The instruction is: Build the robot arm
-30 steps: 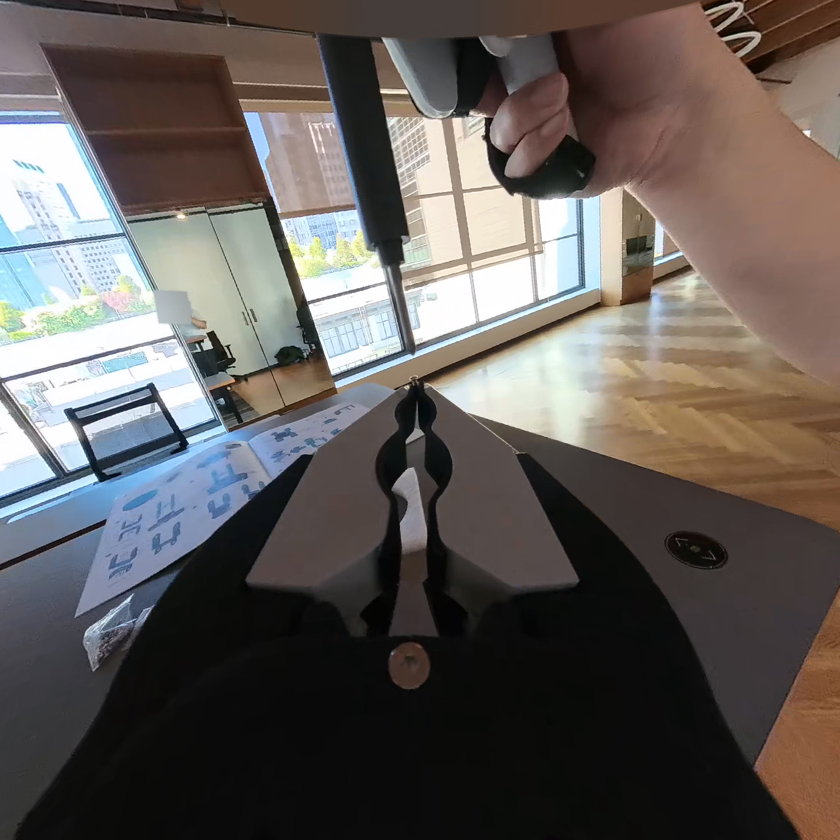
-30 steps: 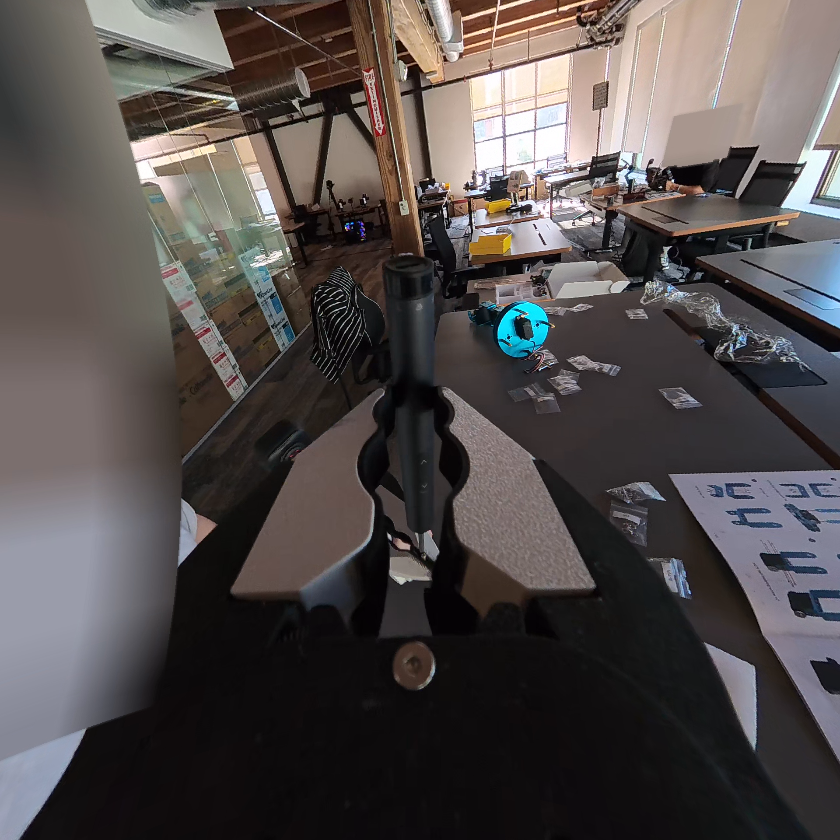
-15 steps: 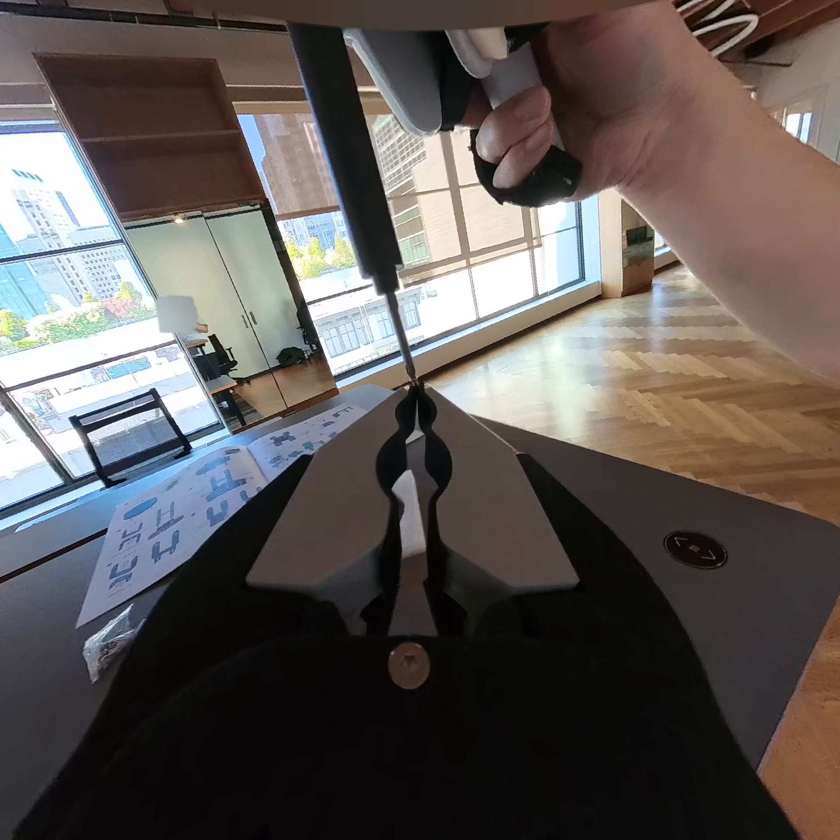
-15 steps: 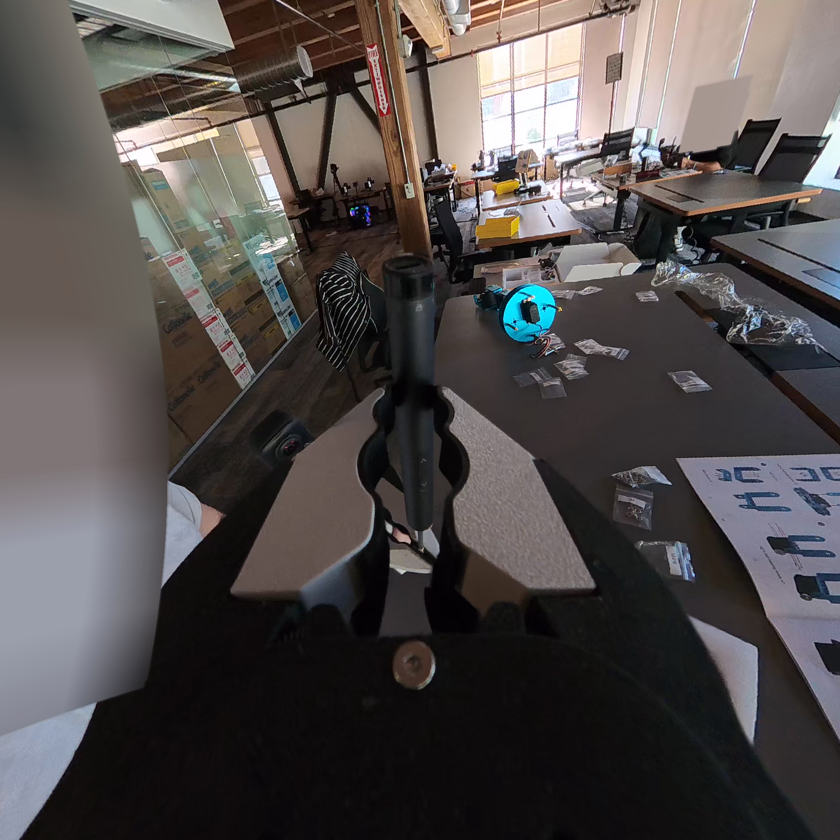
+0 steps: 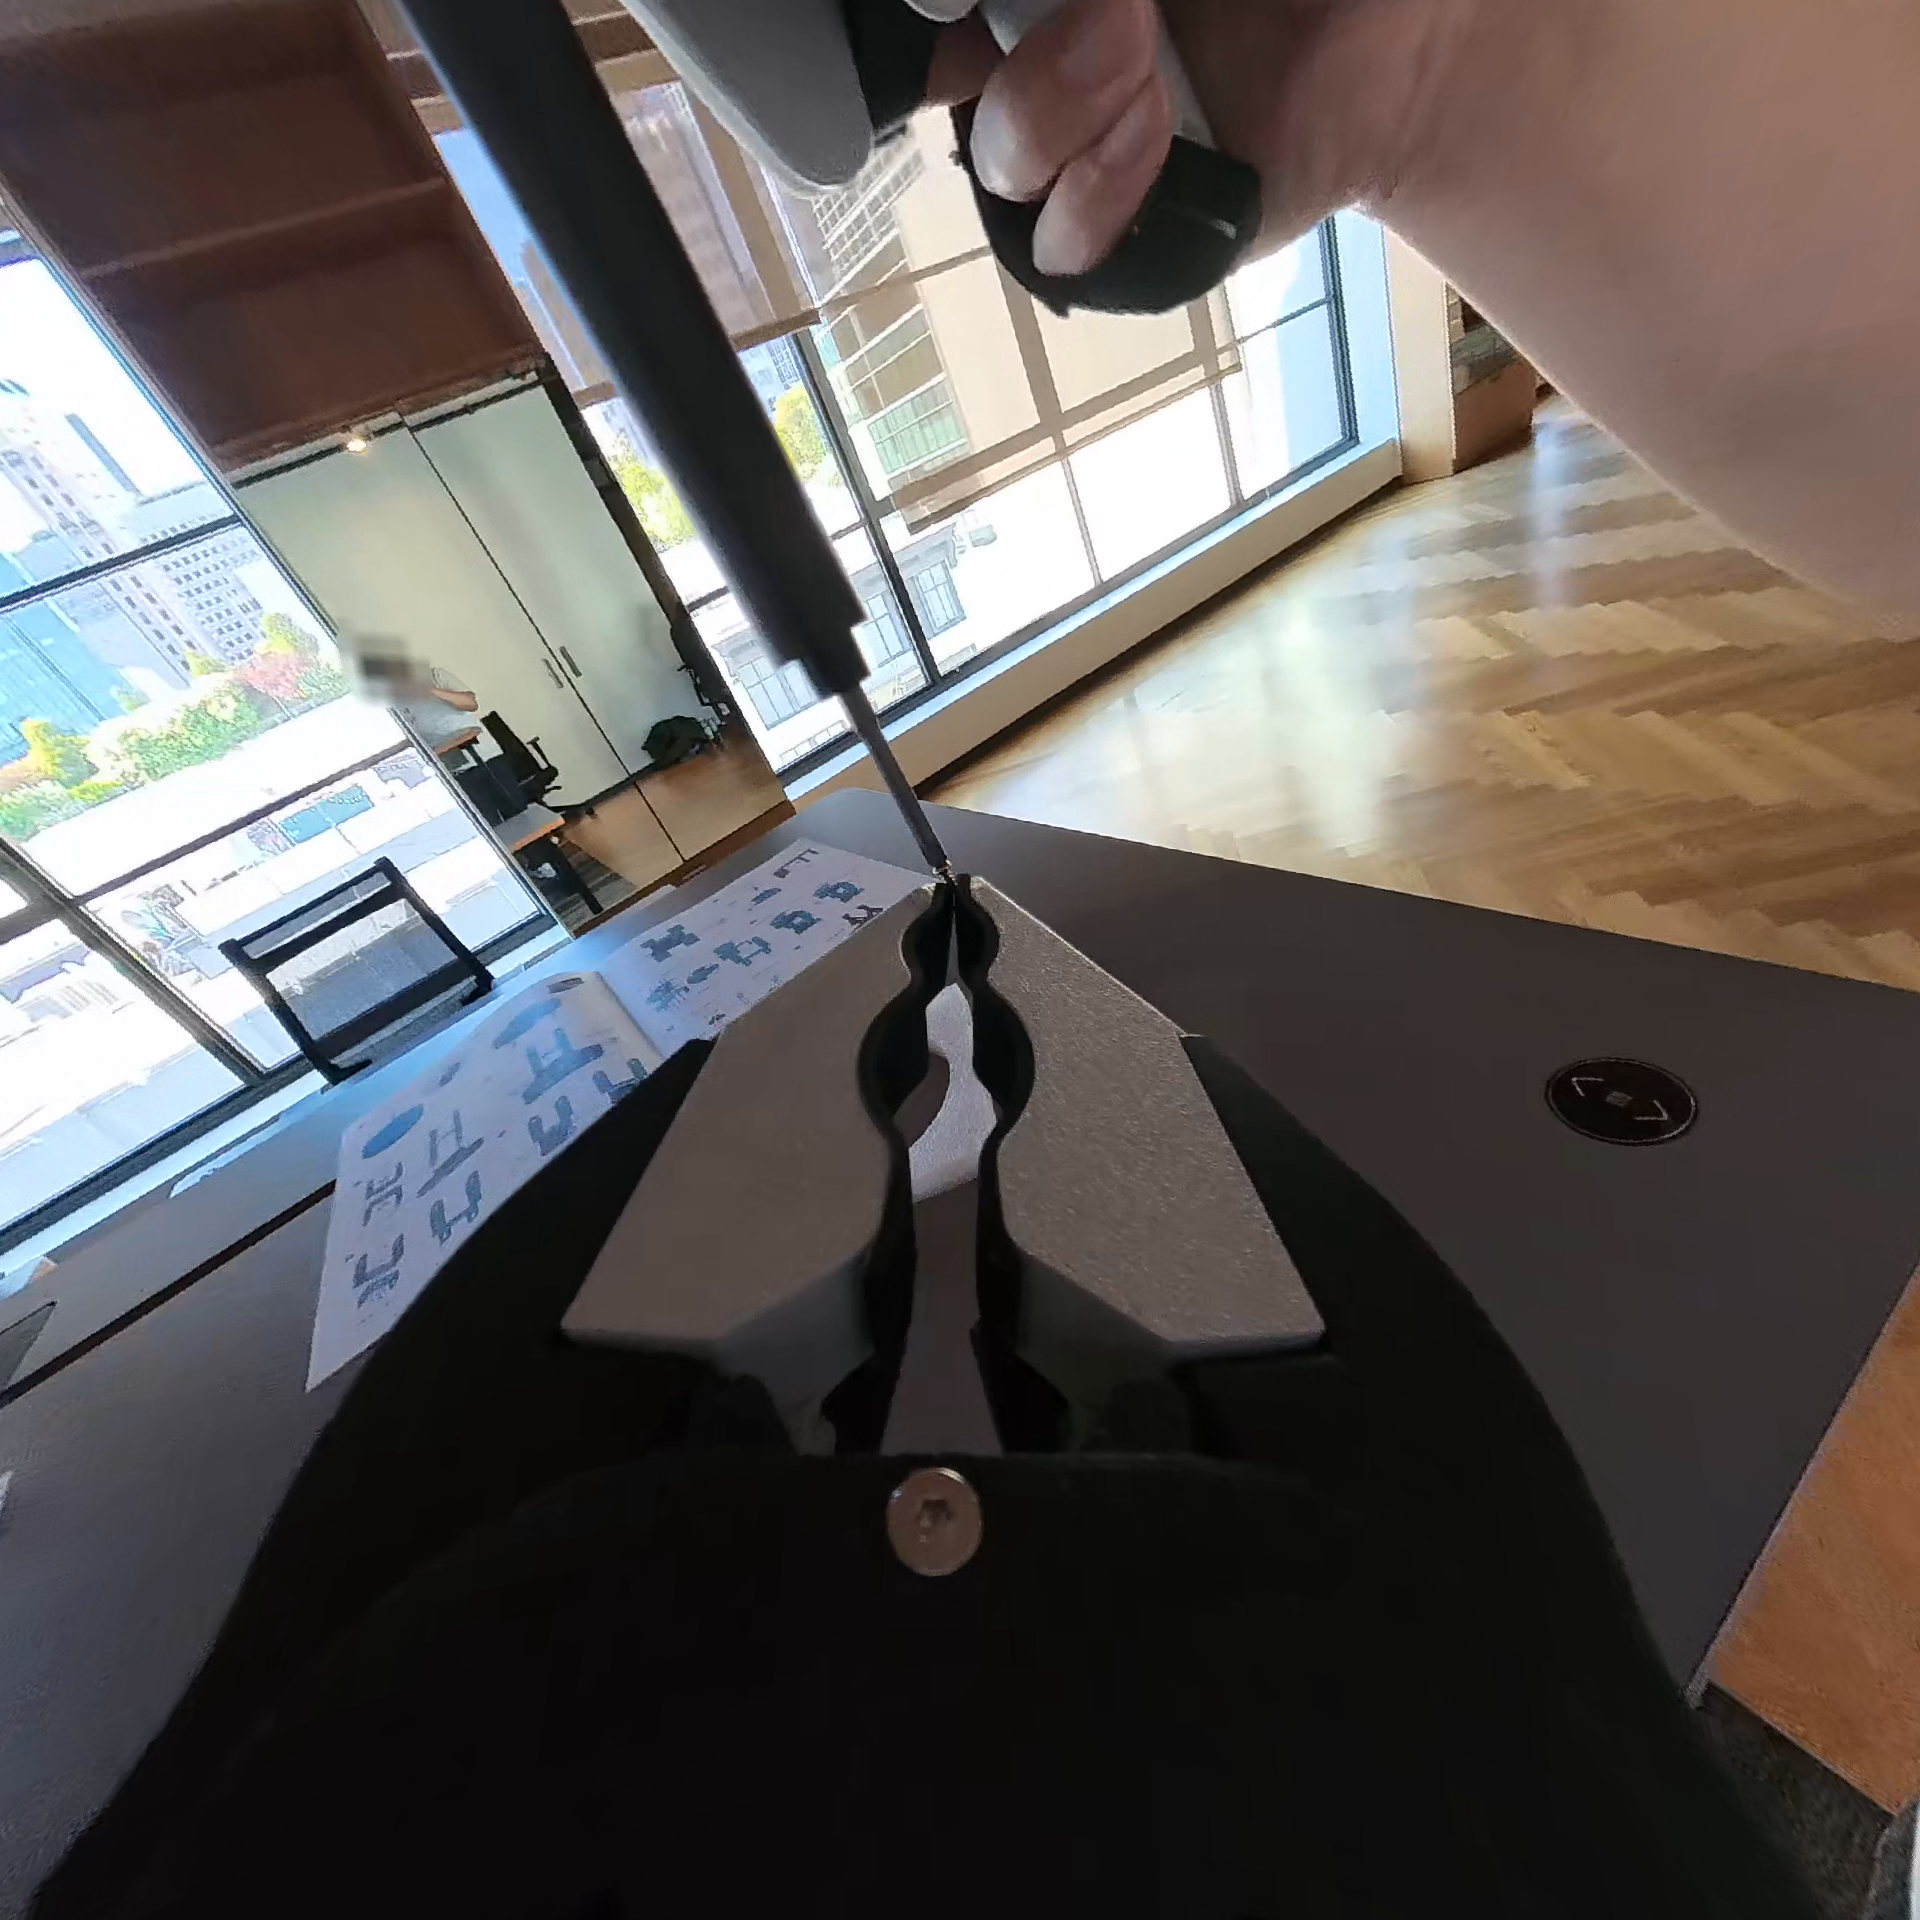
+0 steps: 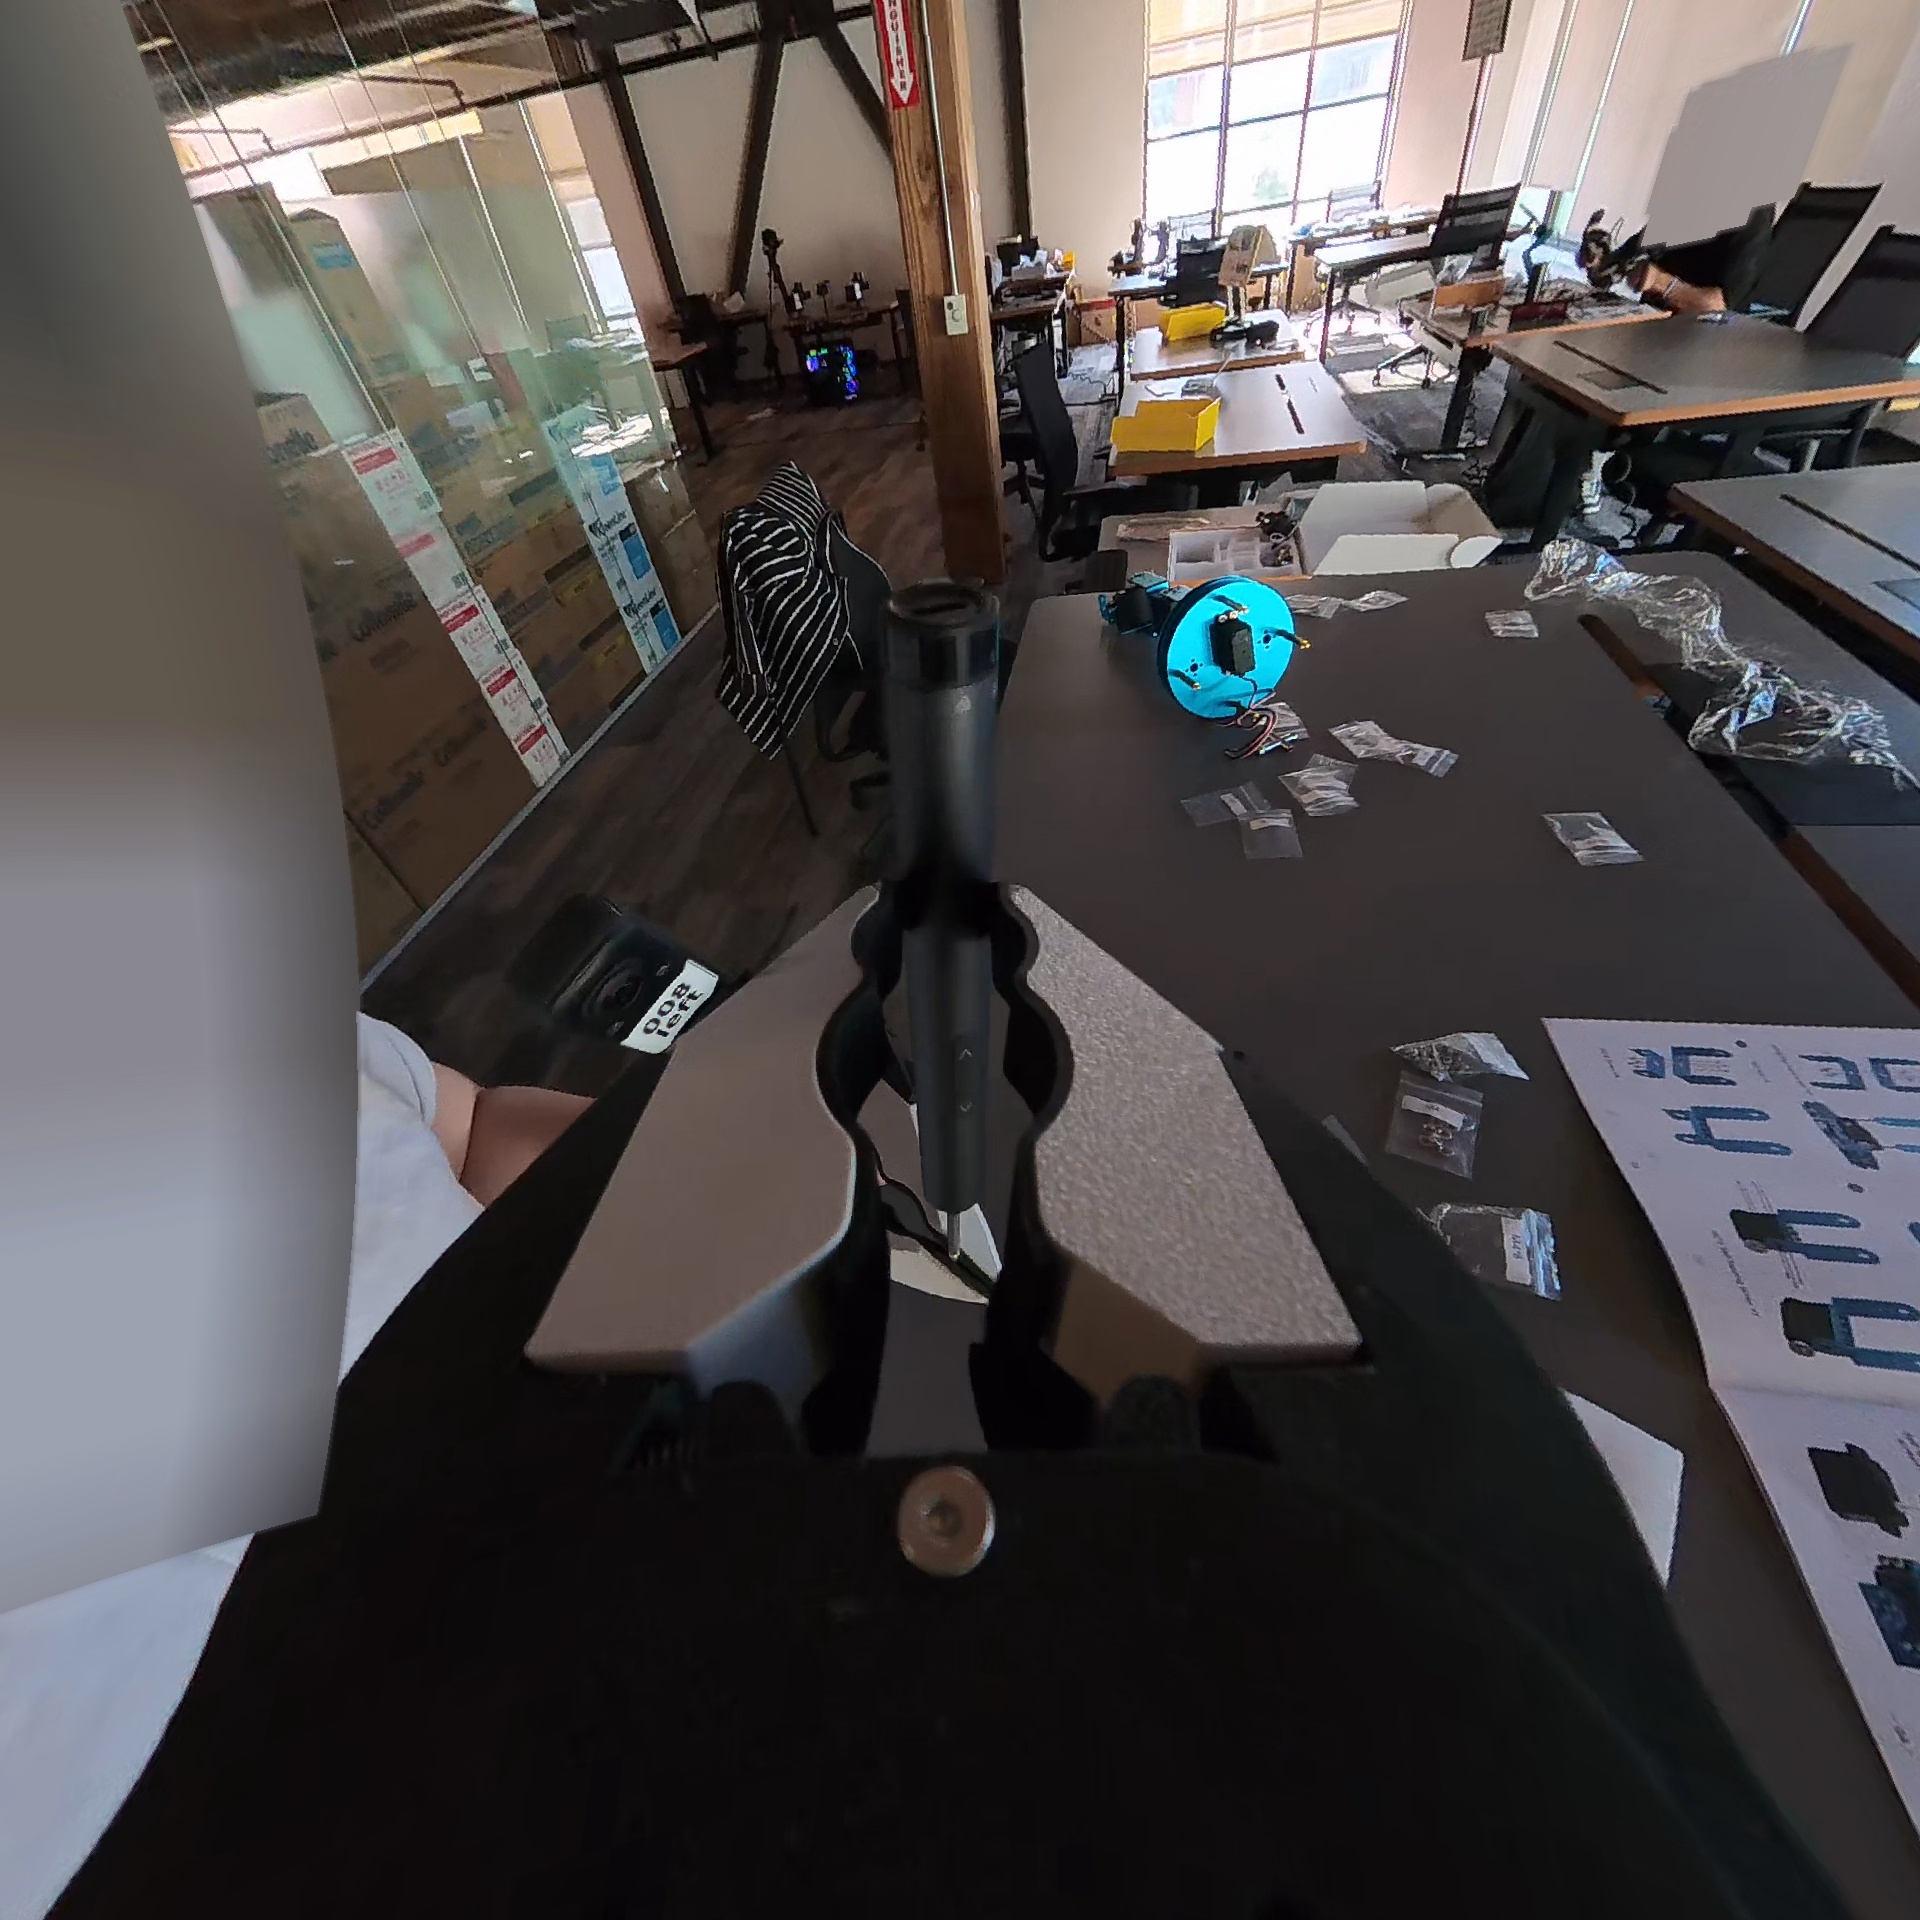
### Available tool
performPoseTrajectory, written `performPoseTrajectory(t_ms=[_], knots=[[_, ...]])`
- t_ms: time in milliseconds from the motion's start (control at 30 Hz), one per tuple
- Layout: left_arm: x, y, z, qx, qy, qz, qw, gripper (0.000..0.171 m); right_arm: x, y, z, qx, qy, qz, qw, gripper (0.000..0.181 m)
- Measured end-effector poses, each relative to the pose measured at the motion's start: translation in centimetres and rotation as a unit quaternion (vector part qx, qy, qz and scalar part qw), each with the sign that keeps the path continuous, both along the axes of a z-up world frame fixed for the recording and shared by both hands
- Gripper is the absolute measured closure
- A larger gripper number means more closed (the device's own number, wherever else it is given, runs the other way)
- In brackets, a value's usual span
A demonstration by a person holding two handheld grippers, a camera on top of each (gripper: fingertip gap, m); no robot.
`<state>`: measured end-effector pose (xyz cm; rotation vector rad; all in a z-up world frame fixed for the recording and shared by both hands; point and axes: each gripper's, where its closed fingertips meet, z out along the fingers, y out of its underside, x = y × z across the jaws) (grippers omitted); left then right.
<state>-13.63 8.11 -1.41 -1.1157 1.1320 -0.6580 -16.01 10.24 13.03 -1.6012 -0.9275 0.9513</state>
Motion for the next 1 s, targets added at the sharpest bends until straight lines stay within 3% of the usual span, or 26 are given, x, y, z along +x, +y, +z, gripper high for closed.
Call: performPoseTrajectory(t_ms=[400,567,767,1000], knots=[[-0.7,0.8,-0.9,-0.053,-0.002,-0.01,0.999,0.156,-0.6,0.6,-0.5,-0.004,0.007,0.001,1.0,0.165],[-4.1,2.1,-1.7,-0.107,-0.008,0.012,0.994,0.147,-1.9,1.4,-0.4,-0.006,0.02,0.017,1.0,0.165],[-14.8,3.8,-2.8,-0.19,-0.033,0.083,0.978,0.144,-6.7,3.6,-1.1,-0.008,0.025,0.049,0.998,0.165],[-33.6,5.2,-3.2,-0.25,-0.101,0.189,0.944,0.145,-17.7,8.9,-1.7,-0.005,0.005,0.085,0.996,0.165]])
